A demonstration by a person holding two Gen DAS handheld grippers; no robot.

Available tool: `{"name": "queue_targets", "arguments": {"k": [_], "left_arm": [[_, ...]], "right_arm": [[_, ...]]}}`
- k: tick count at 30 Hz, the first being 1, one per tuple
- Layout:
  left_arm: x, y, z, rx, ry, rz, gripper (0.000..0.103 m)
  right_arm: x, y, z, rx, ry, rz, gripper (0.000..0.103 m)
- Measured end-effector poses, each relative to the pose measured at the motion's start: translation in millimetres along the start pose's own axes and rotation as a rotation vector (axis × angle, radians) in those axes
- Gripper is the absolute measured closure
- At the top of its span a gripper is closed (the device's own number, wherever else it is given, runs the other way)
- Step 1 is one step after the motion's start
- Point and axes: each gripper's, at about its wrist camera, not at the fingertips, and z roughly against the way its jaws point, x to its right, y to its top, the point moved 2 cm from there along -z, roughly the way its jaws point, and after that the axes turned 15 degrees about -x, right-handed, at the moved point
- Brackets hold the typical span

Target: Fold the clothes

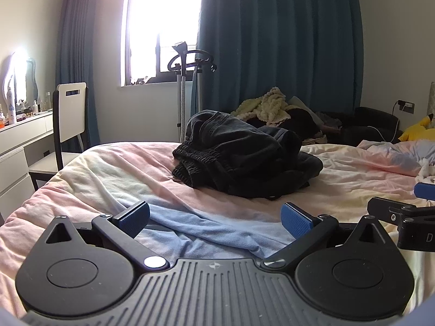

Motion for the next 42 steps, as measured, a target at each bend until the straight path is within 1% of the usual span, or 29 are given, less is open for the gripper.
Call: {"name": "queue_targets", "arguments": {"k": [5,10,12,16,22,24,41,42], "left_arm": [[0,-1,-2,-0.015,0.000,0.004,0.000],[3,-3,-7,-0.020,0.002,0.004,0.000],[3,-3,-8,-0.019,0.003,0.005,0.000],[4,-2,-12,-0.017,0.003,0.004,0.000],[4,-7,-9,-0.012,0.004,-0.001,0.000],[2,-3,-9,-0.016,0.001,-0.004,0.000],[6,-6,-7,-0.014,-0.001,-0.006,0.000],[7,-6,-6,-0.012,-0.006,-0.007,0.000]], "right_arm": [[-8,-4,-1,0.009,0.002,-0.001,0.000],[4,-1,4,0.018,0.002,0.007,0.000],[-2,-4,6,0.019,-0.012,-0.003,0.000],[3,-2,5,0.012,-0.006,-0.006,0.000],[5,1,6,0.006,-0.003,-0.009,0.000],[6,1,7,0.003,-0.002,-0.011,0.000],[10,2,2,-0.002,0.002,-0.010,0.000],[4,-3,3,0.003,-0.003,-0.013,0.000]]}}
